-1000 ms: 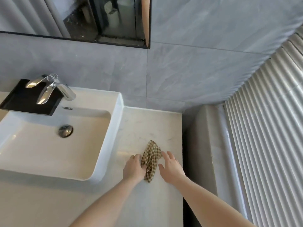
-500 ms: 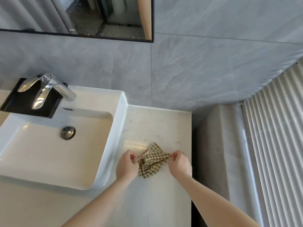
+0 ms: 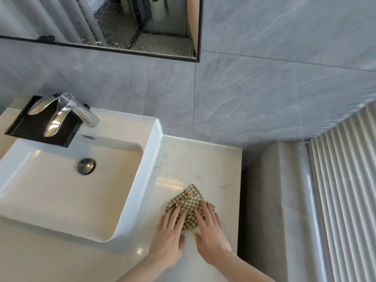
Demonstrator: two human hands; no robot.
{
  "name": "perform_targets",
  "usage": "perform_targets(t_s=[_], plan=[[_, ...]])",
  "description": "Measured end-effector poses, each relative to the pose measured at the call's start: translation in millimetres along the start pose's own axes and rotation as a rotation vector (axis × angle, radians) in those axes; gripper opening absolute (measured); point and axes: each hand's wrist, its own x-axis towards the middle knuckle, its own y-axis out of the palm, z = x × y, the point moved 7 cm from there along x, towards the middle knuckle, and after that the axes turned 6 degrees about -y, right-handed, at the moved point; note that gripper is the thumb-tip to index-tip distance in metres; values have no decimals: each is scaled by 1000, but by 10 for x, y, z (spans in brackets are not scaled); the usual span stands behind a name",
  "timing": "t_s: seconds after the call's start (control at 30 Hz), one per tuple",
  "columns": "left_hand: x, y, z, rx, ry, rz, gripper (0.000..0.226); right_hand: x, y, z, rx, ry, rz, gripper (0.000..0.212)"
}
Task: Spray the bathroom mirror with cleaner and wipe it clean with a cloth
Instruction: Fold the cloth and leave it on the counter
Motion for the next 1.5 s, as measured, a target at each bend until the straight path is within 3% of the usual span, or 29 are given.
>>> perform_targets(t_s=[0.17, 0.27, 0.5, 0.67, 0.83, 1.0, 1.13, 1.5], plan=[[455, -123, 128, 91, 73, 20, 77, 335, 53, -203, -179, -46, -11, 75], [879, -407, 91, 81, 94, 110, 74, 620, -253, -300, -197, -8, 12, 72], [1732, -962, -89, 138, 138, 173, 72, 1223, -741, -461, -163, 142, 113, 73], [1865, -1087, -165, 144, 108, 164, 68, 1348, -941, -431, -101, 144, 99, 73], [1191, -989, -181, -74, 4, 31, 69, 918, -809, -236, -46, 80, 81, 74], [19, -622, 94, -136, -103, 152, 71, 257, -437, 75, 81, 89, 133, 74], [-846, -550, 429, -274, -263, 152, 68, -167, -198, 492, 159, 47, 186, 71], [-2340, -818, 1278, -383, -525, -3, 70, -646, -75, 1884, 77, -255, 268, 71]])
